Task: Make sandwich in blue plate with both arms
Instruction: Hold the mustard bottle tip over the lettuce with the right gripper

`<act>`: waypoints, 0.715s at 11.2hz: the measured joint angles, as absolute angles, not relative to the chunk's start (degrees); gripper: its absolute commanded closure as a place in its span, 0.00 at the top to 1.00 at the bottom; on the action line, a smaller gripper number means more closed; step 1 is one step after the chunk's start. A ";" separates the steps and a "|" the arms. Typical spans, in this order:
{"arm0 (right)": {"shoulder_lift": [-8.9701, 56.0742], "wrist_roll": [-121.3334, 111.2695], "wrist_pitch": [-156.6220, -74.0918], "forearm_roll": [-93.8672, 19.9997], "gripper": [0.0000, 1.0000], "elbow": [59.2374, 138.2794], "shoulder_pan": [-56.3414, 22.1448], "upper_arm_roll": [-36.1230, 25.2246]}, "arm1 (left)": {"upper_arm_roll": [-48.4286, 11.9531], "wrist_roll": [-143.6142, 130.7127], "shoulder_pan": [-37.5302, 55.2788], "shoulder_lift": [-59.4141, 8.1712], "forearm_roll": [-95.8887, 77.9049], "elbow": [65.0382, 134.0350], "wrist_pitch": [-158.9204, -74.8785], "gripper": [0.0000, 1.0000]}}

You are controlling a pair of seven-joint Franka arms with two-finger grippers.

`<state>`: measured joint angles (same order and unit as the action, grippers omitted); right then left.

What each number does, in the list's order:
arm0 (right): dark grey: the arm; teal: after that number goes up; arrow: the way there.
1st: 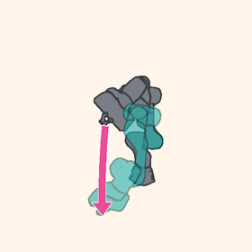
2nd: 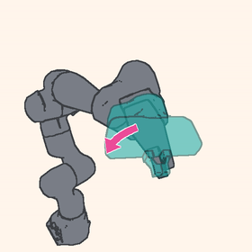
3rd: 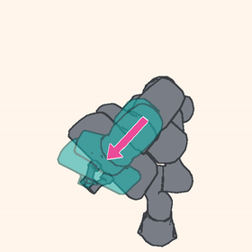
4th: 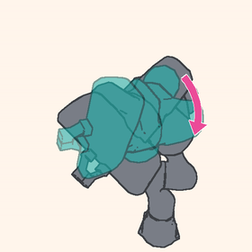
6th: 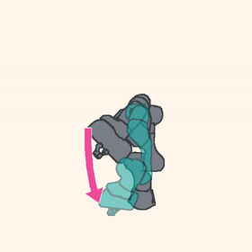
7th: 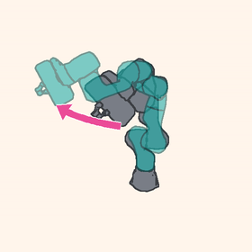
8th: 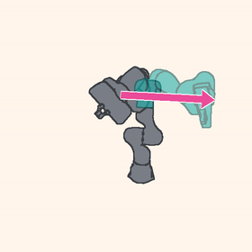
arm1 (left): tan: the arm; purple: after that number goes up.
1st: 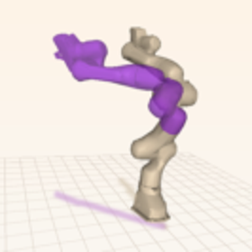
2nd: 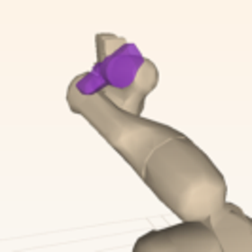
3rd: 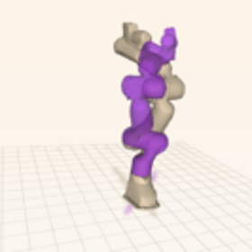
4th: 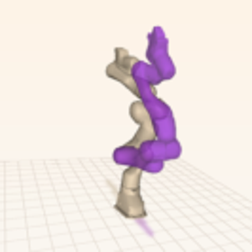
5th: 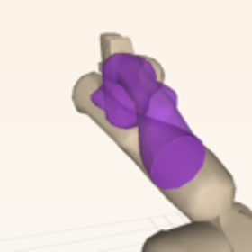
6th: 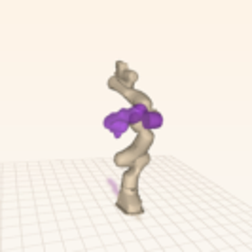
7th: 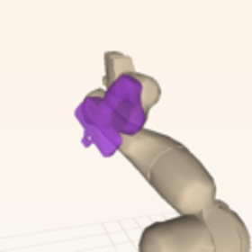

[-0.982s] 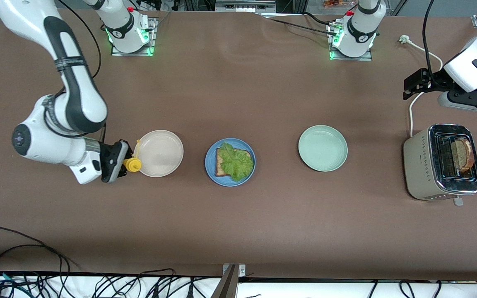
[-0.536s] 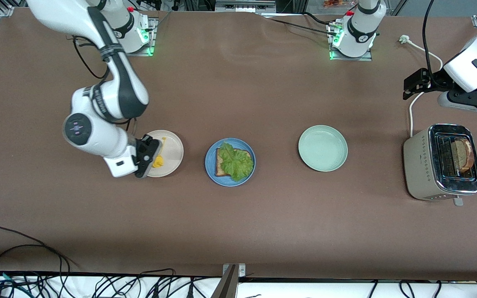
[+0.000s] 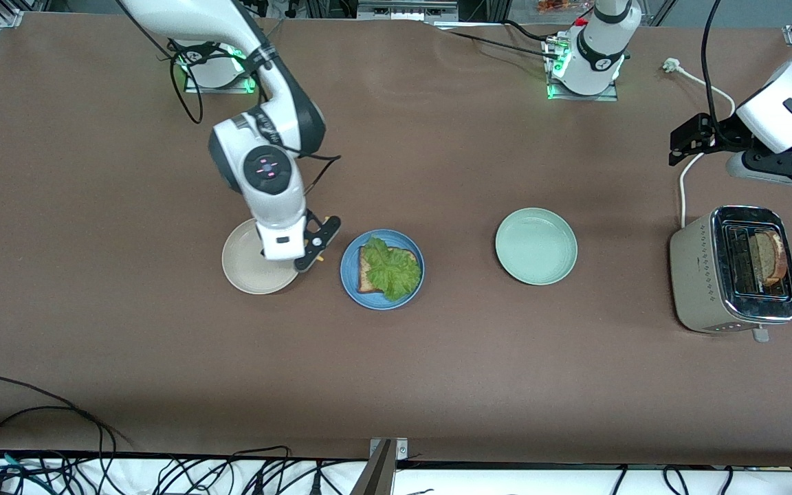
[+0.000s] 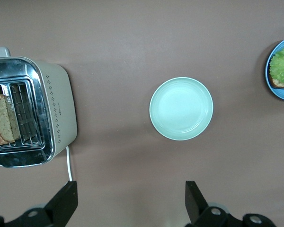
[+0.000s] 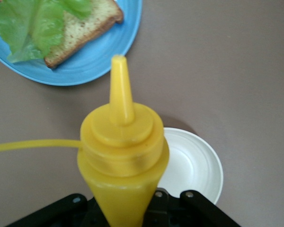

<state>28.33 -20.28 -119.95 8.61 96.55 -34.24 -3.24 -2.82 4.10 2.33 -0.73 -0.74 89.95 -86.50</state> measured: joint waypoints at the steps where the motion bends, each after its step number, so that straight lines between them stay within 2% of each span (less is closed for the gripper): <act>1: 29.02 -18.75 -119.85 10.71 0.00 96.54 -35.78 -3.27 | -2.82 4.10 2.33 -0.73 -0.74 89.95 -86.50 1.00; 5: 33.97 -14.55 -119.64 21.74 0.00 95.16 -41.70 -3.30 | -2.83 4.10 2.33 -0.74 -0.74 89.95 -86.50 1.00; 8: 38.64 -13.53 -115.68 27.40 0.00 90.87 -44.89 -3.38 | -2.83 4.10 2.33 -0.74 -0.74 89.95 -86.50 1.00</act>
